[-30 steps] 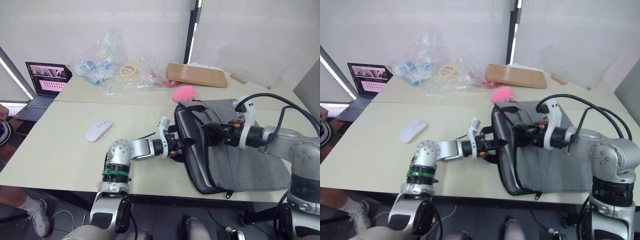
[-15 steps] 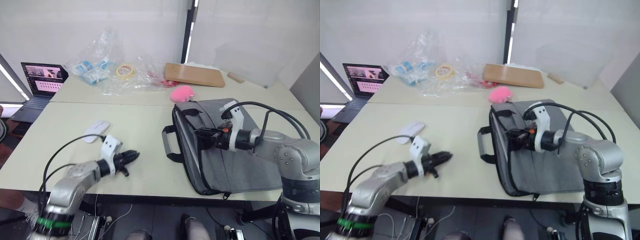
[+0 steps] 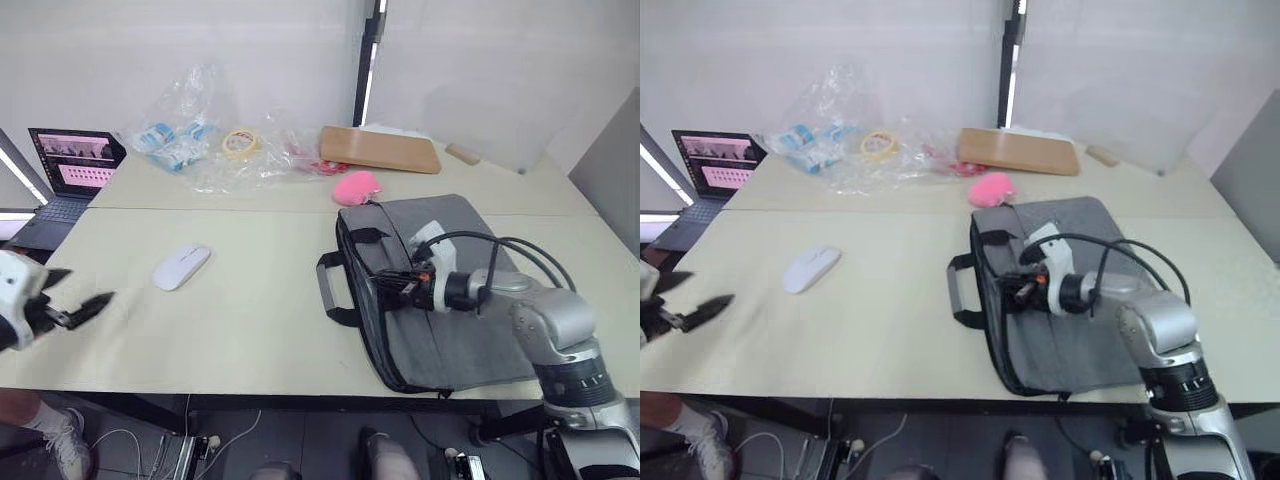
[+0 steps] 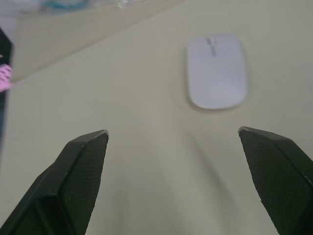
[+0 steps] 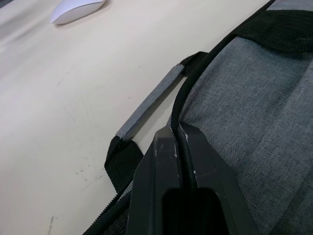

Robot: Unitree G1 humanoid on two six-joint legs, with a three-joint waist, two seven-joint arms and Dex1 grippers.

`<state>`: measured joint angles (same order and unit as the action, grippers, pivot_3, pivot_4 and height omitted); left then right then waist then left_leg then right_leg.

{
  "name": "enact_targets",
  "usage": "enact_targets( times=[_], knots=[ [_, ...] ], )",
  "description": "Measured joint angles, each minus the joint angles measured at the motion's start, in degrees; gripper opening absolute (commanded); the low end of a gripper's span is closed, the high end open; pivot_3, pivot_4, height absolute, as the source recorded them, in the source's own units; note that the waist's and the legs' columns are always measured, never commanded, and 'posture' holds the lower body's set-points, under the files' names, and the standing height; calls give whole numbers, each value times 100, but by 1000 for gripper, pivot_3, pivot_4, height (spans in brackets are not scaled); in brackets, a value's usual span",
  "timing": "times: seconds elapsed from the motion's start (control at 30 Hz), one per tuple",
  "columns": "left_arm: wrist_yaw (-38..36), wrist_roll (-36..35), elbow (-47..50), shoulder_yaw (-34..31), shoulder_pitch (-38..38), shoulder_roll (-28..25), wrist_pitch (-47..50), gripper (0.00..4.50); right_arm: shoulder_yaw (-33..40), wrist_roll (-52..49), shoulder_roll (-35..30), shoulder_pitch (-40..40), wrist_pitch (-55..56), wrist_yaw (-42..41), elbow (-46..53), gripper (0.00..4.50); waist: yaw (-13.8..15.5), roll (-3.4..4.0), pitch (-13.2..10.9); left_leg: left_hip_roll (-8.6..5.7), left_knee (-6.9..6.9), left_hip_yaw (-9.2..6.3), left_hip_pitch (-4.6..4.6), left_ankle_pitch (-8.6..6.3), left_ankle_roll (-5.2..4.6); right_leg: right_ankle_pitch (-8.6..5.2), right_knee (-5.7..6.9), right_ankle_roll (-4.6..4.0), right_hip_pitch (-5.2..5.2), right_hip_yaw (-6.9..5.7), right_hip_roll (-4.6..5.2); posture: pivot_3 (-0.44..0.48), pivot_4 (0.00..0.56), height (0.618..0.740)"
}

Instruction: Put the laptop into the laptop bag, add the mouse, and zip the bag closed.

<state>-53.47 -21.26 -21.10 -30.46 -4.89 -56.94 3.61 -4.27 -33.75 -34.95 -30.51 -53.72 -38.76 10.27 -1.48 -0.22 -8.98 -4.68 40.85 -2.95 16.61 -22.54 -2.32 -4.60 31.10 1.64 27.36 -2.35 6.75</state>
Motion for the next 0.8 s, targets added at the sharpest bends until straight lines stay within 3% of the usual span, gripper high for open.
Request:
enact_targets(
  times=[0.07,0.17,0.37,0.5,0.6,0.8],
  knots=[
    [-163,87,-564,91,-426,-27,-214,4486,-115,157,42,-5,210,-79,-87,0,-53,0,0,2,1,2,-1,0,1,0,0,-1,0,-2,-2,0,150,740],
    [-255,123,-1223,245,-797,-191,-30,4500,-197,269,115,1,441,-223,-112,827,-128,-1,1,8,0,-3,-2,-1,2,0,0,-3,1,-2,-9,0,150,740],
    [-347,214,-2086,370,-1103,-186,-158,4500,523,-404,181,435,222,-316,425,2976,-149,-1,1,24,1,-5,-2,-7,12,-6,2,-13,6,-3,-23,0,150,740],
    [-481,201,-2433,382,-1260,-197,-229,4500,1379,-690,-680,466,436,-825,567,4351,-96,-2,1,24,2,-2,-5,-7,12,-6,6,-13,2,-4,-22,0,150,740],
    [-686,182,-2736,382,-1440,-261,-268,4500,1421,114,-1588,741,1802,-1552,-111,4442,-73,-9,3,24,3,28,-10,-7,13,-9,5,-14,-11,-10,-28,0,150,740],
    [-804,221,-3317,385,-1662,-429,-601,4500,1607,1422,-2384,450,4629,-2380,-3415,4442,-147,-8,0,41,-5,64,-33,-7,14,-14,13,-27,-18,1,-29,0,150,740]
  ],
)
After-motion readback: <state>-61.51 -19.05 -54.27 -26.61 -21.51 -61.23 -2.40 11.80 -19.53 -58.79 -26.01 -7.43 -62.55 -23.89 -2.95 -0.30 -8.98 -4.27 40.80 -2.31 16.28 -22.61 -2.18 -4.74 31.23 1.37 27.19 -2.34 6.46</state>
